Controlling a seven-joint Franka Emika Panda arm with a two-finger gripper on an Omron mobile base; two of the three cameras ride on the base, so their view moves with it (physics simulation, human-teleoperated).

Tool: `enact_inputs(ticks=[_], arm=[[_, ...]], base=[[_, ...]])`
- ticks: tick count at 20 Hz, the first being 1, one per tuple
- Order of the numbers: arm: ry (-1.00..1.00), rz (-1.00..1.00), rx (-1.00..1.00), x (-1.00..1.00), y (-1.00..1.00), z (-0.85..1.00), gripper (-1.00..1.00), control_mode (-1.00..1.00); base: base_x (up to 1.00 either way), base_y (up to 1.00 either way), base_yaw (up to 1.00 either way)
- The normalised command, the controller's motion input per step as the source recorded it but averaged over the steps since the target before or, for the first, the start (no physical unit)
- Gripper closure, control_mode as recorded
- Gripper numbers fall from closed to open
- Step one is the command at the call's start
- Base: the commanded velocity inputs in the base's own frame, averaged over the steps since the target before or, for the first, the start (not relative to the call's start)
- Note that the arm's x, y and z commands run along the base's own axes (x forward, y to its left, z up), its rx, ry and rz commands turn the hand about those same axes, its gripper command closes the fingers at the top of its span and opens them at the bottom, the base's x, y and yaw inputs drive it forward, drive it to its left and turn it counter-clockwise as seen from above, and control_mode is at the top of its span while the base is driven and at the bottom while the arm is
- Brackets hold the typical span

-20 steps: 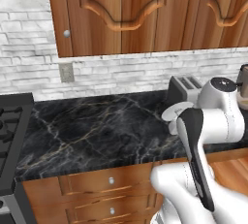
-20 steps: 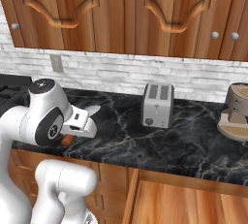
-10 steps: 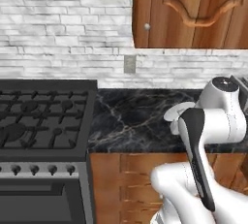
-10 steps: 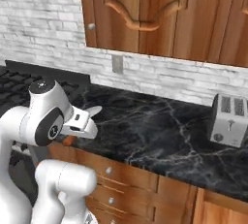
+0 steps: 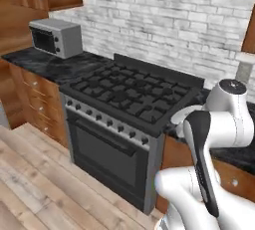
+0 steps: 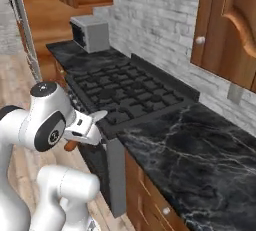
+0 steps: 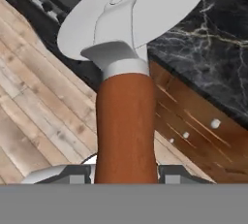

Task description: Take the pizza cutter from the drawer on the right and place it on the dining counter for cutting.

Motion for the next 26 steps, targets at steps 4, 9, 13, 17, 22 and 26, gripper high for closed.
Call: enact_inputs(ticks=[4,9,13,17,22,26], arm=[[0.00,0.00,0.00,0.00,0.00,0.00,1.00,1.00],[0.00,0.00,0.00,0.00,0.00,0.00,1.00,1.00],[0.00,0.00,0.00,0.00,0.00,0.00,1.00,1.00],[0.00,0.00,0.00,0.00,0.00,0.00,1.00,1.00],[0.00,0.00,0.00,0.00,0.00,0.00,1.00,1.00],[0.00,0.00,0.00,0.00,0.00,0.00,1.00,1.00]], base=[[-0.22,0.03,1.00],[-0.05,0.18,0.98],[0.16,0.42,0.83],[0.75,0.84,0.53],[0.67,0.85,0.56],[0.25,0.51,0.77]])
